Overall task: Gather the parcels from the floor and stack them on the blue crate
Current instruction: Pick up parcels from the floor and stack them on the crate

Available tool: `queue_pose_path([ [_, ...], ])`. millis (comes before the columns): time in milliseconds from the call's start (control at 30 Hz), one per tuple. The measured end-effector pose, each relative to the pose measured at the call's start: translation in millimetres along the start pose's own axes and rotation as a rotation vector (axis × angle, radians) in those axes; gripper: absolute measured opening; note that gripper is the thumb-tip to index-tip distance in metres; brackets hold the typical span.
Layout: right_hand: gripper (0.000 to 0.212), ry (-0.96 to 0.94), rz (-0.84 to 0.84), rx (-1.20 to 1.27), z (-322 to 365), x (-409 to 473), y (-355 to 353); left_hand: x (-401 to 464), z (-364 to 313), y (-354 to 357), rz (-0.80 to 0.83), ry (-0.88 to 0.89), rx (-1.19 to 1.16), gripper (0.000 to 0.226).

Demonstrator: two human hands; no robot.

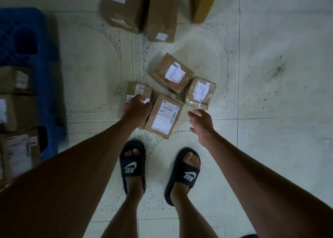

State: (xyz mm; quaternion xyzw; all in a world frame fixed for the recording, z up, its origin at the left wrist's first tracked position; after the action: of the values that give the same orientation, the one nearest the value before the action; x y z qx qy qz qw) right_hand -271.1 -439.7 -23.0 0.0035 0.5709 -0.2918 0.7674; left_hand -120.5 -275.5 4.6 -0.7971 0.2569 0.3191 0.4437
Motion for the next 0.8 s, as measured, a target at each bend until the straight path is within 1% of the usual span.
queue_pose_path([
  [100, 0.05, 0.037, 0.014, -0.014, -23.4, 23.4, 27.8, 24.3, 22.1, 34.3, 0.049, -0.001, 0.039, 0.037],
  [167, 0.059, 0.066, 0.027, -0.016, -37.5, 38.9, 47.3, 36.8, 38.9, 55.6, 0.063, 0.011, 0.112, 0.033],
  [233, 0.062, 0.095, 0.052, 0.005, -46.2, 47.0, 62.2, 41.9, 51.5, 72.3, 0.079, 0.004, 0.175, 0.031],
  [333, 0.049, 0.088, 0.096, 0.033, -50.2, 49.9, 79.7, 44.0, 62.5, 88.5, 0.092, -0.035, 0.137, 0.036],
  [400, 0.04, 0.075, 0.094, 0.055, -49.9, 46.5, 83.4, 40.7, 63.6, 90.2, 0.09, -0.055, 0.113, 0.036],
  [500, 0.036, 0.043, 0.099, 0.004, -41.1, 30.3, 74.1, 29.4, 57.6, 79.3, 0.097, -0.062, 0.074, 0.033],
  [600, 0.041, 0.018, 0.122, -0.037, -25.5, 5.5, 60.3, 11.9, 44.6, 60.6, 0.094, -0.077, 0.083, 0.034],
  [633, 0.042, 0.012, 0.126, -0.04, -19.2, -5.7, 57.4, 2.9, 39.9, 52.0, 0.085, -0.092, 0.077, 0.038],
  [700, 0.044, -0.009, 0.107, -0.043, -4.7, -27.1, 55.4, -13.1, 33.5, 33.5, 0.03, -0.135, 0.004, 0.042],
  [800, 0.042, -0.073, 0.092, -0.051, 23.1, -58.5, 58.0, -40.7, 25.5, 0.6, -0.042, -0.191, -0.144, 0.035],
])
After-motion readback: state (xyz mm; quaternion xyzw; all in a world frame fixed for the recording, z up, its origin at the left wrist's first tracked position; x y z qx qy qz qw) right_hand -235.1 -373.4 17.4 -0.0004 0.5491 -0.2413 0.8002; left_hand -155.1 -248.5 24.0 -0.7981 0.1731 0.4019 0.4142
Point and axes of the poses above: each hand's wrist, its own x-axis towards the middle knuckle, its own y-axis out of the palm, z = x × y, the point moved 4 cm from there along x, towards the middle knuckle, and after that the axes turned 1 degree about y, right-handed, at the moved point
